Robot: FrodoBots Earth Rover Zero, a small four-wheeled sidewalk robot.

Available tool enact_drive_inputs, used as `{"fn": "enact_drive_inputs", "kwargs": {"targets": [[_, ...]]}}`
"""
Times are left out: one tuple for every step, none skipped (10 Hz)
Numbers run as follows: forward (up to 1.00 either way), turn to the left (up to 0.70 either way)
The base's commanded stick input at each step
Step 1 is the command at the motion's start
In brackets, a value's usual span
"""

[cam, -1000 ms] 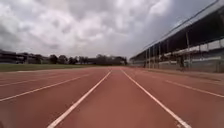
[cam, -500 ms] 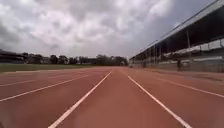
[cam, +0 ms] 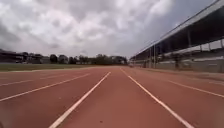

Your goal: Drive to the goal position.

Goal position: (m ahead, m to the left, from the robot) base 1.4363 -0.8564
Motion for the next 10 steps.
{"fn": "enact_drive_inputs", "kwargs": {"targets": [[0.45,0.0],[0.45,0.0],[0.45,0.0],[0.45,0.0],[0.45,0.0],[0.45,0.0],[0.45,0.0],[0.45,0.0],[0.45,0.0],[0.45,0.0]]}}
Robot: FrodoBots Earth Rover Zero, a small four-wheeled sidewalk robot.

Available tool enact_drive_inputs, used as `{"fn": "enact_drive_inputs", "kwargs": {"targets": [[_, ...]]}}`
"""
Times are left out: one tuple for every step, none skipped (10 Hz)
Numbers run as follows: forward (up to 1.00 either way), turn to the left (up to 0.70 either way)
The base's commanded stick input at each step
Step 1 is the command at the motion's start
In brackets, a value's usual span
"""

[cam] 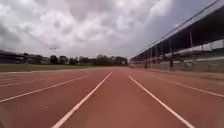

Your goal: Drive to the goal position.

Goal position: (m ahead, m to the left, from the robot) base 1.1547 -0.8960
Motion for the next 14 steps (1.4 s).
{"fn": "enact_drive_inputs", "kwargs": {"targets": [[0.45,0.0],[0.45,0.0],[0.45,0.0],[0.45,0.0],[0.45,0.0],[0.45,0.0],[0.45,0.0],[0.45,0.0],[0.45,0.0],[0.45,0.0],[0.45,0.0],[0.45,0.0],[0.45,0.0],[0.45,0.0]]}}
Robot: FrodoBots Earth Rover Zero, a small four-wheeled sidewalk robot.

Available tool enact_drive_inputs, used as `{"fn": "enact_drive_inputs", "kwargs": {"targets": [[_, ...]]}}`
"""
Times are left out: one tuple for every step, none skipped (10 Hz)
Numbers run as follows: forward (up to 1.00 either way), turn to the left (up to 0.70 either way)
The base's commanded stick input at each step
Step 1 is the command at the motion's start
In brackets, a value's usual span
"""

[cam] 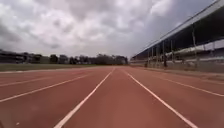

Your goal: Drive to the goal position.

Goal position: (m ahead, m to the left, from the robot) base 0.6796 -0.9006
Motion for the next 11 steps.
{"fn": "enact_drive_inputs", "kwargs": {"targets": [[0.45,0.0],[0.45,0.0],[0.45,0.0],[0.45,0.0],[0.45,0.0],[0.45,0.0],[0.45,0.0],[0.45,0.0],[0.45,0.0],[0.45,0.0],[0.45,0.0]]}}
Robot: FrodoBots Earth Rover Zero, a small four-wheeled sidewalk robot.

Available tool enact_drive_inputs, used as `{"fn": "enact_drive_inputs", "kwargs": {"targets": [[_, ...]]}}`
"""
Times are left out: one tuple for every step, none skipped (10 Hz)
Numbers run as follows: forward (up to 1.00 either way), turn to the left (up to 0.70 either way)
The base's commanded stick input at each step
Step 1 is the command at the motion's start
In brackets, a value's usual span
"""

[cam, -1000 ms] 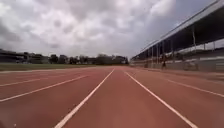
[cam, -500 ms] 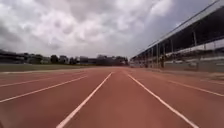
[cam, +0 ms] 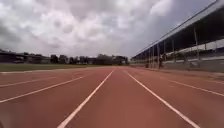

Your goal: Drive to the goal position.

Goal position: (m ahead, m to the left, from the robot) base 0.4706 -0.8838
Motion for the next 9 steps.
{"fn": "enact_drive_inputs", "kwargs": {"targets": [[0.45,0.0],[0.45,0.0],[0.45,0.0],[0.45,0.0],[0.45,0.0],[0.45,0.0],[0.45,0.0],[0.45,0.0],[0.45,0.0]]}}
